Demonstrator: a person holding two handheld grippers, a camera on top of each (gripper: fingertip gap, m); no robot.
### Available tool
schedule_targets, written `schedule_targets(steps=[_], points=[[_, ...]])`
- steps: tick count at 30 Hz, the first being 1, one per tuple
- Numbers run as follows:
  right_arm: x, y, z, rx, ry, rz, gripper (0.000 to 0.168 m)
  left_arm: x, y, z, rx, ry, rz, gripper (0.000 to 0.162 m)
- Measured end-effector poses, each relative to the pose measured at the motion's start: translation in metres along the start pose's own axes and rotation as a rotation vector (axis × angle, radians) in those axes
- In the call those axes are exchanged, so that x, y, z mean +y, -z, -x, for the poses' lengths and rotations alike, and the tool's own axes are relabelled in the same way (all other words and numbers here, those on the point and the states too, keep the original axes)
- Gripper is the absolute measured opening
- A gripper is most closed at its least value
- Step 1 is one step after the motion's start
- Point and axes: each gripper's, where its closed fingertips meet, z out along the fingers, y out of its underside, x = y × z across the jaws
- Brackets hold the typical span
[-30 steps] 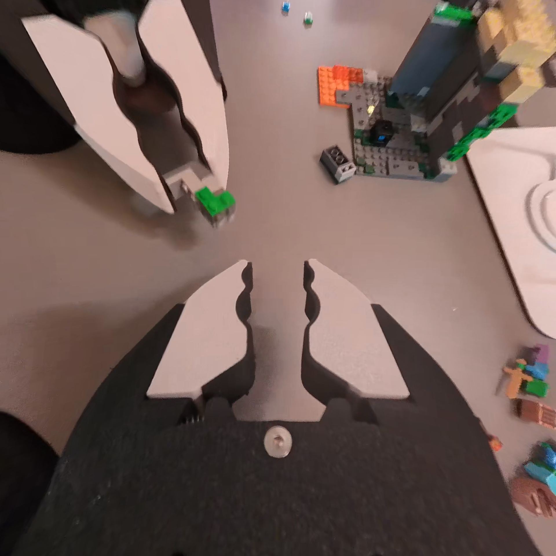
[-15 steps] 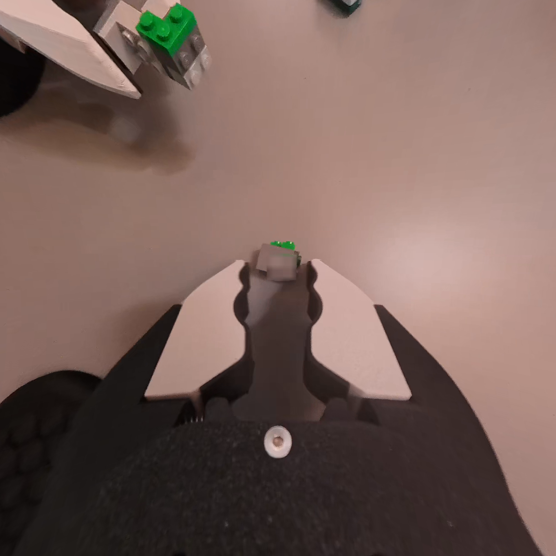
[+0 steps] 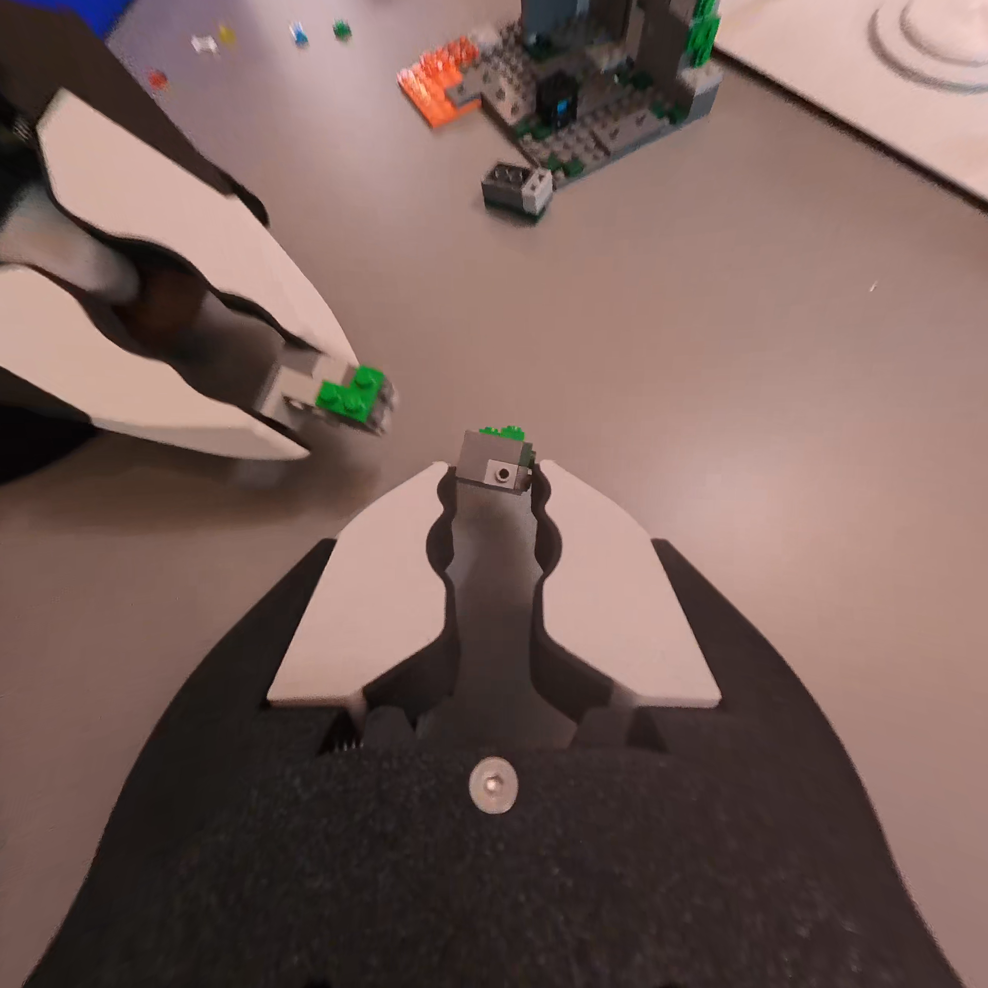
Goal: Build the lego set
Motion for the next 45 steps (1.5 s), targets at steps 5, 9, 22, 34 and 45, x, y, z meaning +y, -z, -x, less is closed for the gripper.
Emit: schedule_targets(steps=[5, 9, 22, 34, 45], points=[[-0.009, -0.001, 0.010, -0.034, -0.005, -0.033, 0.026, 0.000, 0.000, 0.002, -0.011, 0.012, -0.001, 0.027], [-0.012, 0.000, 0.015, -0.061, -0.013, -0.067, 0.026, 0.002, -0.002, 0.001, -0.012, 0.012, 0.012, 0.027], [-0.032, 0.015, 0.018, -0.032, 0.279, -0.323, 0.026, -0.017, 0.007, 0.000, 0.106, 0.204, -0.130, 0.027], [-0.070, 0.043, 0.030, -0.009, 0.348, -0.597, 0.026, -0.056, 0.035, 0.007, 0.325, 0.556, -0.428, 0.027], [-0.073, 0.046, 0.032, -0.007, 0.287, -0.594, 0.026, -0.058, 0.035, 0.008, 0.347, 0.621, -0.451, 0.027]])
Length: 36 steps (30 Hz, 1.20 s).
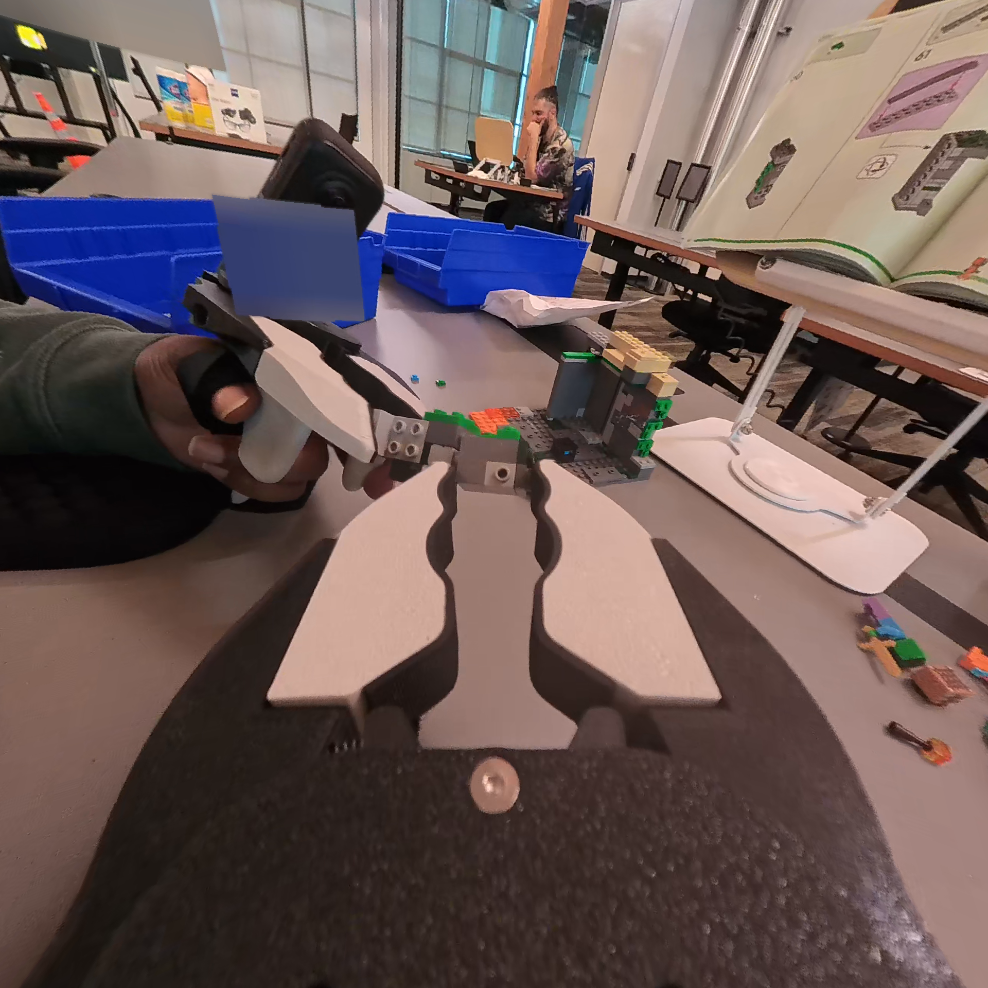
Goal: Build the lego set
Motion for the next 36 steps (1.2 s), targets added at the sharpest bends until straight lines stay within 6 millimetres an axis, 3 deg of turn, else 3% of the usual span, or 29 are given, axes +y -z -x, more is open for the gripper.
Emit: schedule_targets(steps=[8, 16, 20, 24, 27, 32, 36], points=[[0.004, 0.003, -0.004, 0.001, 0.030, 0.042, 0.026, 0.003, -0.001, 0.002, -0.002, -0.009, 0.015, 0.027], [0.091, 0.029, -0.028, -0.125, 0.244, 0.572, 0.026, 0.007, -0.002, 0.004, -0.035, -0.092, 0.049, 0.027], [0.113, 0.034, -0.025, -0.174, 0.136, 0.670, 0.026, 0.010, -0.002, 0.003, -0.043, -0.120, 0.072, 0.027], [0.121, 0.036, -0.020, -0.194, 0.061, 0.688, 0.029, 0.011, -0.002, 0.004, -0.051, -0.124, 0.078, 0.027], [0.109, 0.034, -0.020, -0.193, 0.034, 0.633, 0.038, 0.012, -0.003, 0.002, -0.037, -0.132, 0.078, 0.027], [0.025, 0.021, 0.007, -0.372, -0.221, 0.301, 0.040, 0.008, -0.005, -0.015, 0.033, -0.221, 0.045, 0.027], [-0.006, 0.013, 0.034, -0.555, -0.409, 0.158, 0.041, 0.006, -0.005, -0.026, 0.053, -0.311, 0.023, 0.027]])
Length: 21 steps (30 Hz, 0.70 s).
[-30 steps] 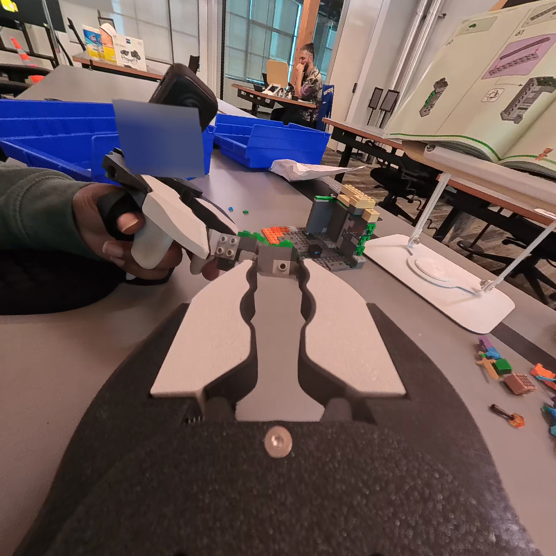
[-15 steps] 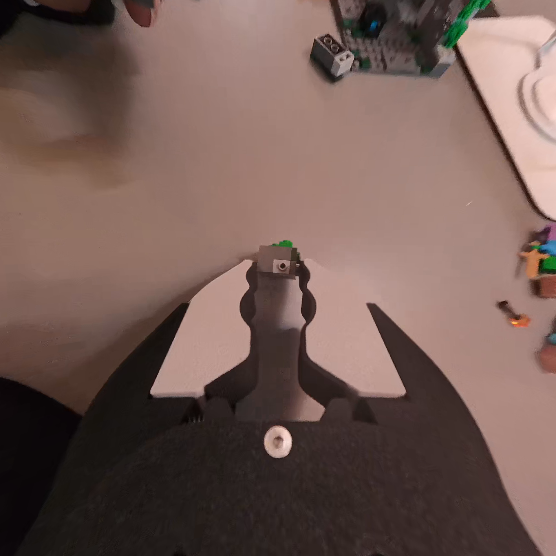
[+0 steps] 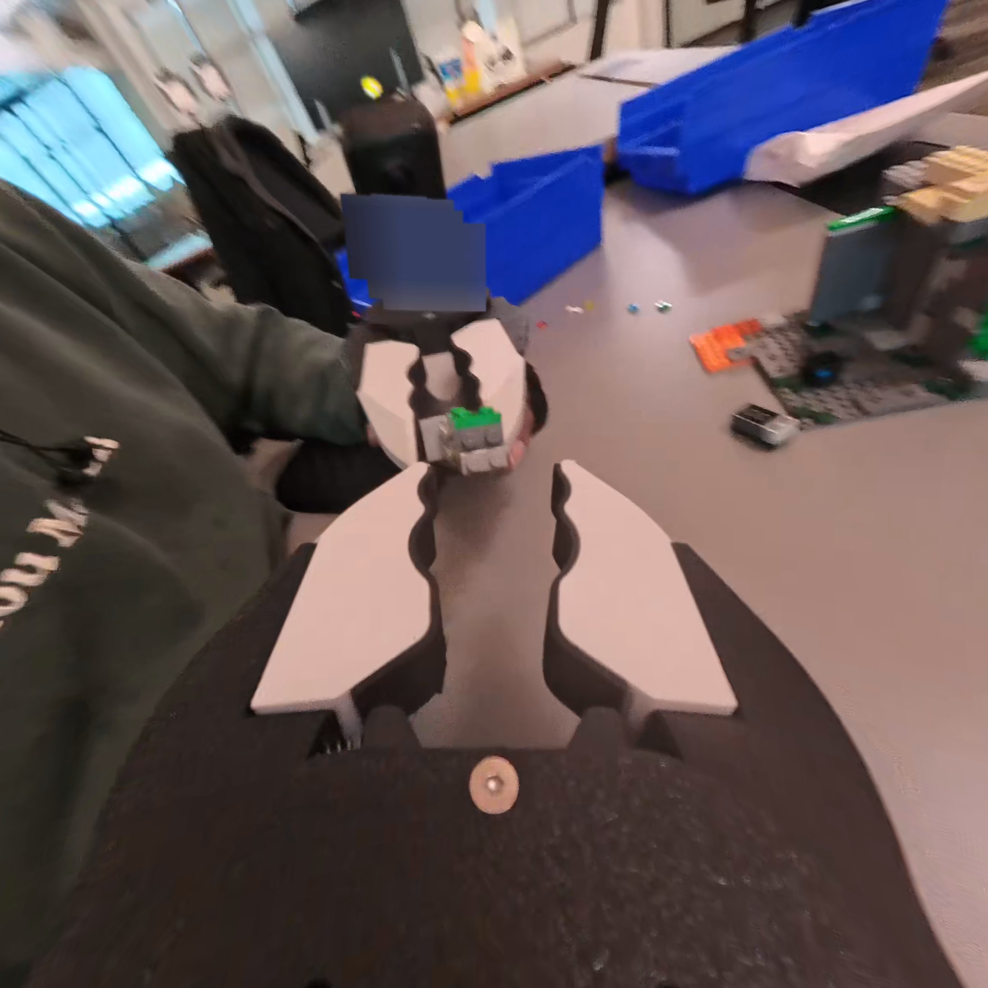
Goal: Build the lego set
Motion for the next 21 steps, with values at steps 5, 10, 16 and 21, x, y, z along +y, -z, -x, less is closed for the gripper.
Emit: schedule_targets(steps=[5, 10, 16, 21], points=[[-0.005, -0.006, 0.009, -0.058, 0.011, -0.018, 0.019, 0.000, -0.001, -0.004, 0.011, -0.030, 0.000, 0.027], [0.010, 0.005, 0.000, -0.005, 0.237, 0.289, 0.017, 0.013, -0.002, -0.002, 0.024, -0.012, 0.093, 0.038], [0.039, 0.012, -0.011, 0.026, 0.605, 0.850, 0.017, 0.040, -0.010, 0.006, -0.053, -0.127, 0.280, 0.031], [0.054, -0.005, -0.008, -0.037, 0.623, 0.913, 0.017, 0.057, -0.012, 0.007, -0.090, -0.193, 0.376, 0.026]])
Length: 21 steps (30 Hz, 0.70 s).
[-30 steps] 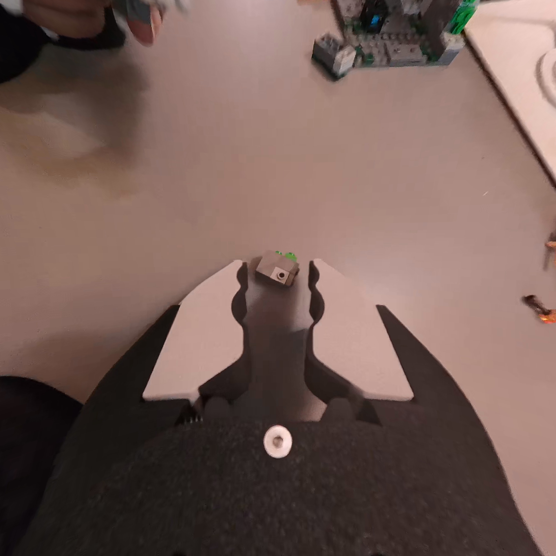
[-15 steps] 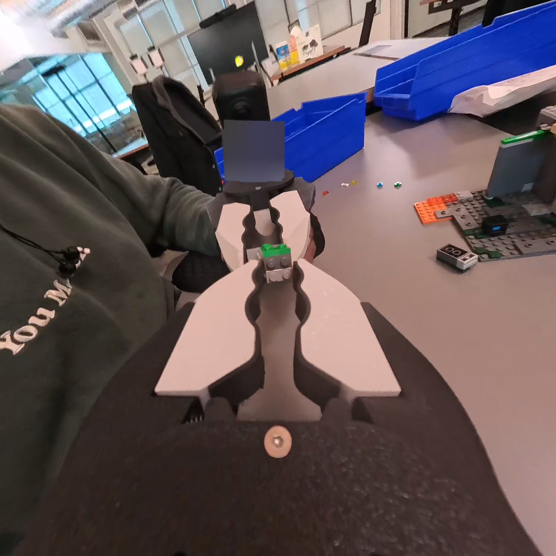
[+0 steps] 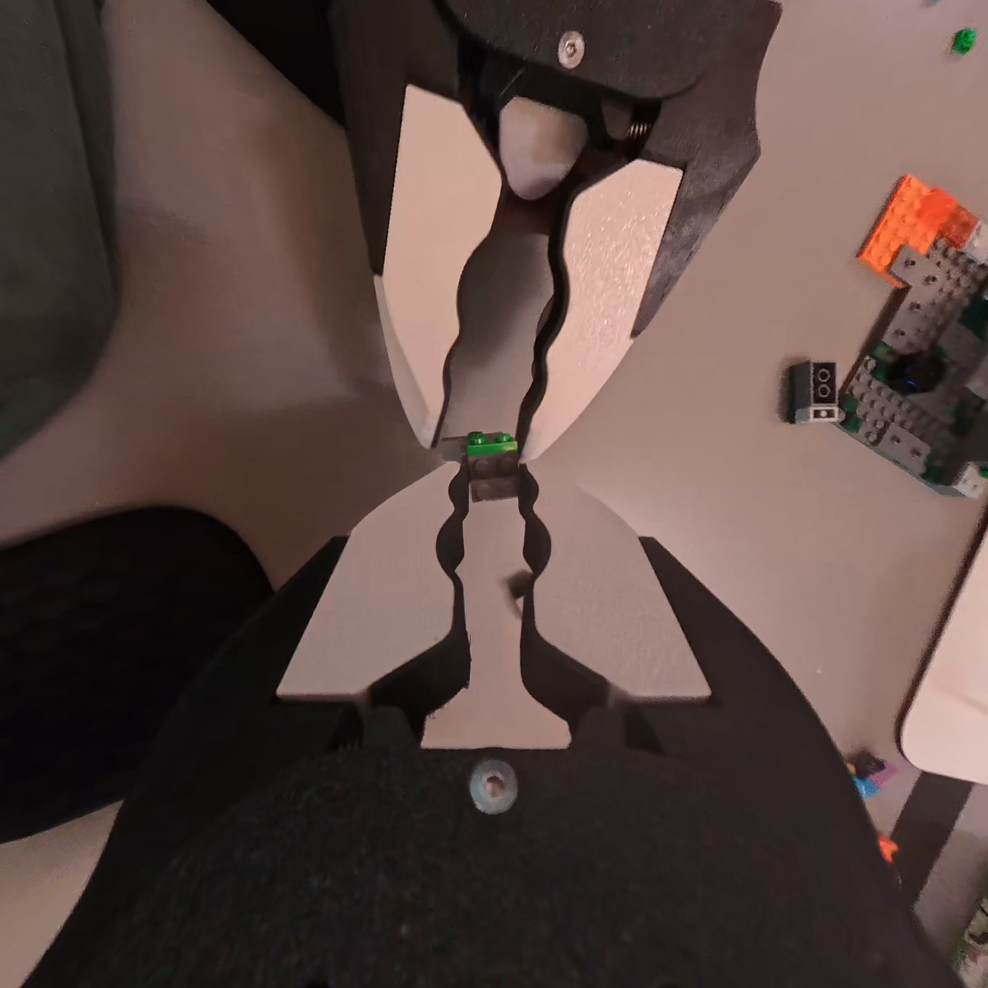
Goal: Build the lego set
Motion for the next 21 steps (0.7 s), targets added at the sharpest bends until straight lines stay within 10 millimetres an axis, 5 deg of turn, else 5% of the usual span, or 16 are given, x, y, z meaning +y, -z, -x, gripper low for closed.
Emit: schedule_targets(steps=[10, 13, 16, 21], points=[[-0.003, 0.011, -0.014, 0.125, -0.129, -0.177, 0.023, -0.006, 0.006, 0.013, -0.062, 0.039, -0.023, 0.018], [0.032, 0.021, -0.030, 0.292, -0.267, -0.186, 0.038, -0.003, 0.009, 0.021, -0.094, 0.087, -0.015, 0.018], [0.076, 0.008, -0.025, 0.357, -0.499, -0.192, 0.050, 0.001, 0.007, 0.025, -0.109, 0.140, 0.013, 0.018], [0.099, -0.013, -0.021, 0.410, -0.712, -0.238, 0.050, 0.009, 0.000, 0.025, -0.112, 0.184, 0.061, 0.018]])
